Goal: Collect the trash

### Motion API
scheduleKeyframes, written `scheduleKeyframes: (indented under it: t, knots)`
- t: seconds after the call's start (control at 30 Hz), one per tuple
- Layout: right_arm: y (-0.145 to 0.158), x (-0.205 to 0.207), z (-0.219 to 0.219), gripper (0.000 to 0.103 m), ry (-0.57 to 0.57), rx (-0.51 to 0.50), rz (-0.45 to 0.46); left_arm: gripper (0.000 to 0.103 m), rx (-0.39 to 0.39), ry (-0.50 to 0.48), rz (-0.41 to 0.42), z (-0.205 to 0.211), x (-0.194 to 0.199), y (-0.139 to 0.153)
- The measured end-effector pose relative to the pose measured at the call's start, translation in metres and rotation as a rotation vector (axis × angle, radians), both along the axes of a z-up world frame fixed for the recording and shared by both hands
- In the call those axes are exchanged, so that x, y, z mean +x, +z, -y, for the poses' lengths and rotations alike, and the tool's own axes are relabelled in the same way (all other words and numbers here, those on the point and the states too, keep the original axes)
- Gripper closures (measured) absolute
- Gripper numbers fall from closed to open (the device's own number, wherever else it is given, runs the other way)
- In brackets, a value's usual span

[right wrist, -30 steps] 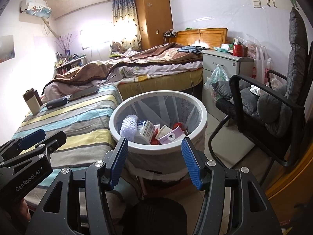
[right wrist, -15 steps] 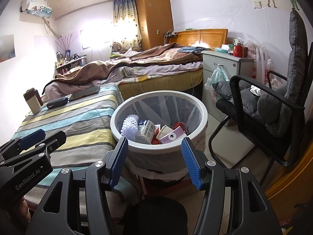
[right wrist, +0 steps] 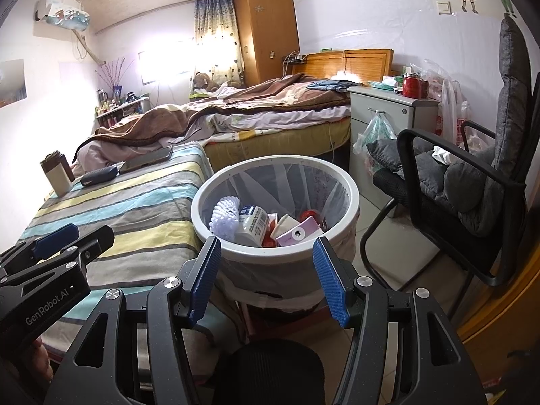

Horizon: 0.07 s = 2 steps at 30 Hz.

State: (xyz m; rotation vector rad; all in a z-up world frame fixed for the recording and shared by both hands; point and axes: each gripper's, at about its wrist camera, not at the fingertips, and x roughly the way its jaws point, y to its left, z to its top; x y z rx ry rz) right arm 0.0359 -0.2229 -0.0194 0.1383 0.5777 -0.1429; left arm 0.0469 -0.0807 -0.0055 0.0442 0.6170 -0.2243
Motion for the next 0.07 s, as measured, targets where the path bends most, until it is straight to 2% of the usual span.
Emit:
scheduleKeyframes:
  t: [0.07]
  knots:
    - [-0.0003, 0.0007, 0.0001, 0.045, 0.000, 0.001, 0.002, 0.047, 0.000, 0.003, -0.001, -0.0003, -0.0002, -0.0006]
